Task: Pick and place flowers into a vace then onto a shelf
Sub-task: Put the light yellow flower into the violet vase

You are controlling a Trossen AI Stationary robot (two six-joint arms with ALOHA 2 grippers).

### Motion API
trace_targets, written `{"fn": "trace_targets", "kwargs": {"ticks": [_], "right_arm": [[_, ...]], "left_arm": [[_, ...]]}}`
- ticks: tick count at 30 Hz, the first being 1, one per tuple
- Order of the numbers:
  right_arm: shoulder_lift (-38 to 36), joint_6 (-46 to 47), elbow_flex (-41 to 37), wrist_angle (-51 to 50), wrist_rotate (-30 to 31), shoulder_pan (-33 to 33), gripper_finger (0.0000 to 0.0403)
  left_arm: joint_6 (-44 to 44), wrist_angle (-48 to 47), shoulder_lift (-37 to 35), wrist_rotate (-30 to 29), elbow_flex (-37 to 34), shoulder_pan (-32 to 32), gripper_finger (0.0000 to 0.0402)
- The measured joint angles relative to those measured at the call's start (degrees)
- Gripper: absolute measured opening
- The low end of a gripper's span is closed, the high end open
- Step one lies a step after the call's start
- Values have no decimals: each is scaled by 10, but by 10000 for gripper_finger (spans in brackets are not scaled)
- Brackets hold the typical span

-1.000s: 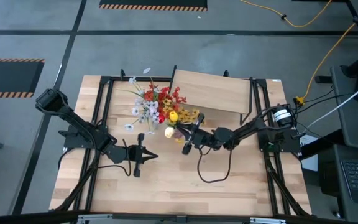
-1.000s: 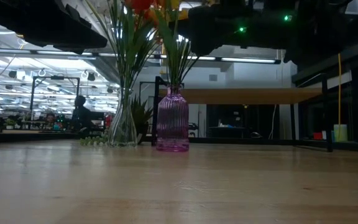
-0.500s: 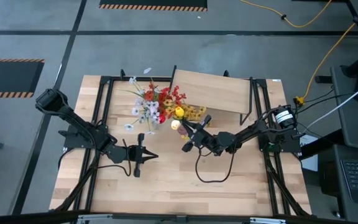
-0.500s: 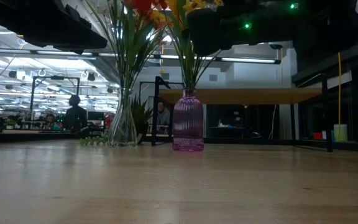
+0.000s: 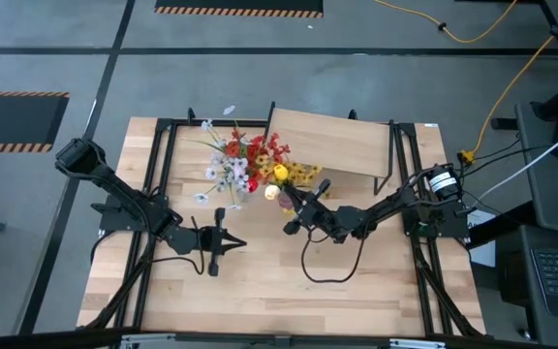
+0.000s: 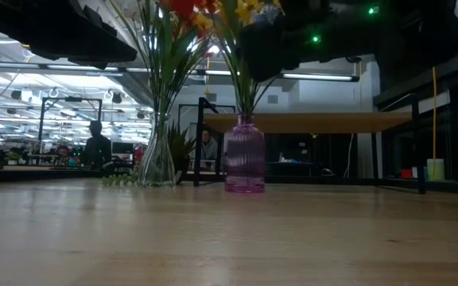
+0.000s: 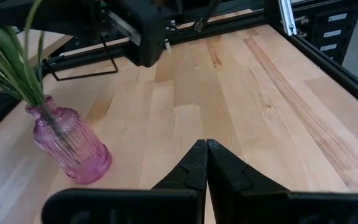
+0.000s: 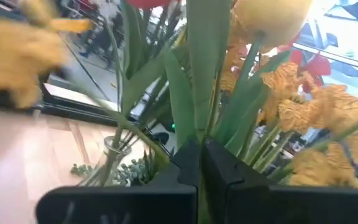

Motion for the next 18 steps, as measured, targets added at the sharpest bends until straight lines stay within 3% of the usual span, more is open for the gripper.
{"fn": "trace_targets", "kwargs": {"ticks": [11, 18], "right_arm": [[0, 58, 0, -42, 2, 0, 3], [0, 55, 0, -19, 2, 0, 32]], "left_arm": [[0, 0, 0, 3, 0, 0, 4], [-4, 0, 0, 3, 0, 0, 3]]}}
